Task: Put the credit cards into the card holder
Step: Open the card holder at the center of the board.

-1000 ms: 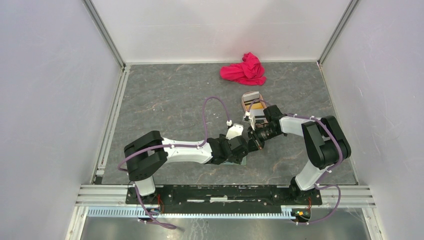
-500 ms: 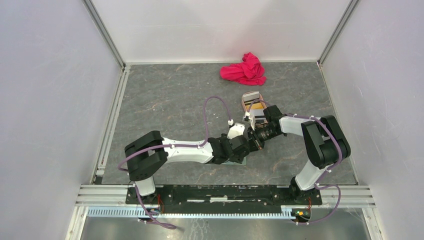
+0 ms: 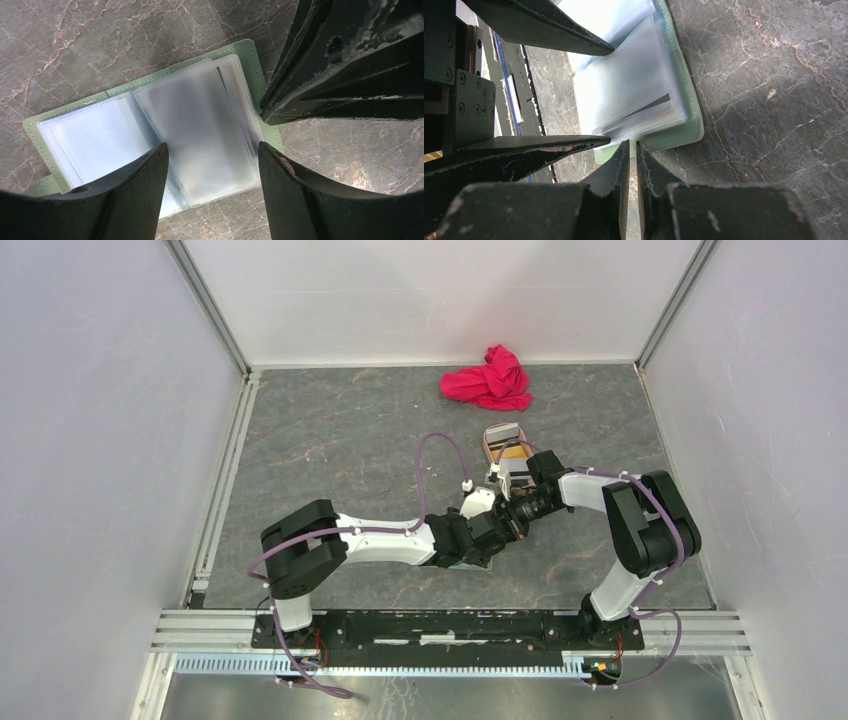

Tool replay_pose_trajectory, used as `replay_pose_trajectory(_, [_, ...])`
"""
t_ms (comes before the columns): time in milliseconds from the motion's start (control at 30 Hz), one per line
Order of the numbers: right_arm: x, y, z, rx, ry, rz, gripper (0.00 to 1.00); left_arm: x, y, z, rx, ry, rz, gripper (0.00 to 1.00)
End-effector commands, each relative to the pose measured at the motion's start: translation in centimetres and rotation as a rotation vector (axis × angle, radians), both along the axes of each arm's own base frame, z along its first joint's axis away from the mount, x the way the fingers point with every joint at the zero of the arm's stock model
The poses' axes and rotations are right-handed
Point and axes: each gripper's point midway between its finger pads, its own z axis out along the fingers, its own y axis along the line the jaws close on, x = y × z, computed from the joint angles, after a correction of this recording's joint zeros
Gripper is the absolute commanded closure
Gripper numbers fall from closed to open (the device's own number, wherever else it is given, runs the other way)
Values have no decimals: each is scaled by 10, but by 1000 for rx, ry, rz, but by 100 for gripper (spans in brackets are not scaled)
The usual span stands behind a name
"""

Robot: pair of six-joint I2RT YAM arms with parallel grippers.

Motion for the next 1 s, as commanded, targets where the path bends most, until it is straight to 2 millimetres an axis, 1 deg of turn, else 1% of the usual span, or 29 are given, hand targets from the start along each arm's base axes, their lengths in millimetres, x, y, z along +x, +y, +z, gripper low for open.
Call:
replay_pose_trajectory(0, [10, 3, 5, 6, -22, -1, 85, 5, 3, 1, 31, -25, 28, 29])
replay_pose_trajectory(100, [9, 2, 5, 5, -20, -2, 85, 4, 4, 1, 27, -24, 33, 31])
replay_pose_trajectory(300, [10, 2, 4, 4, -23, -1, 85, 2, 1, 13, -53, -16, 22, 31])
replay_pose_trajectory(433, [10, 2, 5, 3, -23, -1, 85, 3, 6, 10, -97, 16, 33, 36])
replay_pose_trajectory(667, [10, 2, 4, 2, -23, 0, 85, 5, 14, 4, -111, 35, 46, 39])
replay_pose_trajectory(767, [9, 2, 4, 1, -22, 1, 85, 4, 15, 5, -128, 43, 44, 41])
replay_pose_trajectory(967, [10, 2, 4, -1, -27, 0, 85, 6, 22, 8, -153, 44, 58, 52])
